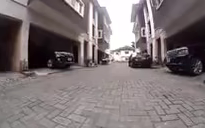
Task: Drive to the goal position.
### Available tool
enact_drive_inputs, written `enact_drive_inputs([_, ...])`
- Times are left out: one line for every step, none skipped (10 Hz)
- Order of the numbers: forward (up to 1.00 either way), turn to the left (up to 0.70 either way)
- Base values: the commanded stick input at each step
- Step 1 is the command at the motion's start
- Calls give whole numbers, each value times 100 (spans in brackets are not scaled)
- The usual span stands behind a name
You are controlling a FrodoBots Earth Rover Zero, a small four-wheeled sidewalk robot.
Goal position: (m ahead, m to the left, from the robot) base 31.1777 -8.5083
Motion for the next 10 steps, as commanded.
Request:
enact_drive_inputs([70,0])
enact_drive_inputs([70,0])
enact_drive_inputs([70,0])
enact_drive_inputs([70,0])
enact_drive_inputs([70,0])
enact_drive_inputs([70,0])
enact_drive_inputs([70,0])
enact_drive_inputs([70,0])
enact_drive_inputs([70,0])
enact_drive_inputs([70,0])
